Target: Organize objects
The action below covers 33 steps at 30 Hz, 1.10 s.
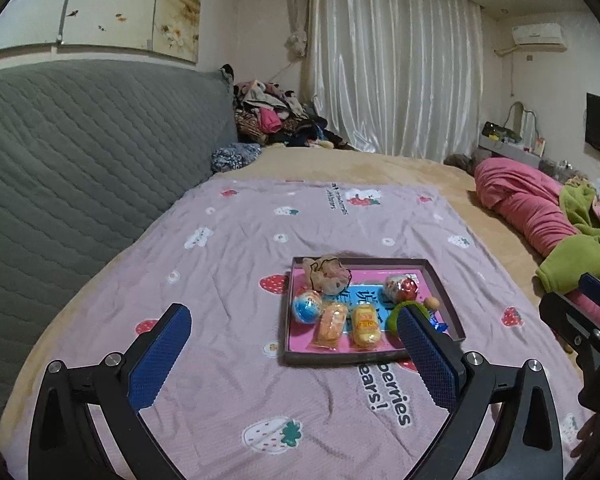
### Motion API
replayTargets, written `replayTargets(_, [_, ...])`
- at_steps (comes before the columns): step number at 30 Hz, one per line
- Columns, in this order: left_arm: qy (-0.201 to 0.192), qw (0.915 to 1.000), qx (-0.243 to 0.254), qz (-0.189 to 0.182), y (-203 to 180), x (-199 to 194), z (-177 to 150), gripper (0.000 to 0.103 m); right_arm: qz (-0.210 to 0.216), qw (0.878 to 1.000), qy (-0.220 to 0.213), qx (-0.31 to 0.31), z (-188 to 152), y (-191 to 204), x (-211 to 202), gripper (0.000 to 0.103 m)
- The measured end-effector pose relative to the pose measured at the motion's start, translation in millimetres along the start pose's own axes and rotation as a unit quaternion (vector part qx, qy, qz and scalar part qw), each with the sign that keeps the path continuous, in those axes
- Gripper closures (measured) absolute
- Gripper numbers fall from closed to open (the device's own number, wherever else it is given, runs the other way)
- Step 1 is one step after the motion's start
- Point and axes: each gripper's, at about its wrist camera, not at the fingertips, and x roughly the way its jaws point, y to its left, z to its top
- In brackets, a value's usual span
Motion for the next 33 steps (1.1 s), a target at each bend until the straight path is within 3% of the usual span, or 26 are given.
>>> replayTargets(8, [0.003,0.9993,-0.036,-0.001,15,-16,-16,0.000,0.002,1.000,-0.007,-0.006,-14,7,-25,0.001])
replayTargets(15, [0.011,0.9996,-0.005,0.027,12,-17,-33,0.000,0.003,1.000,0.004,-0.004,-31,7,-30,0.001])
replayTargets(29, [0.004,0.9998,0.012,0.017,4,-18,-65,0.000,-0.009,0.999,0.034,-0.009,-61,2,-18,0.001])
replayTargets(33, [0.008,0.9999,0.002,-0.007,5,-15,-71,0.000,-0.011,0.999,0.036,-0.010,-71,-3,-12,0.001])
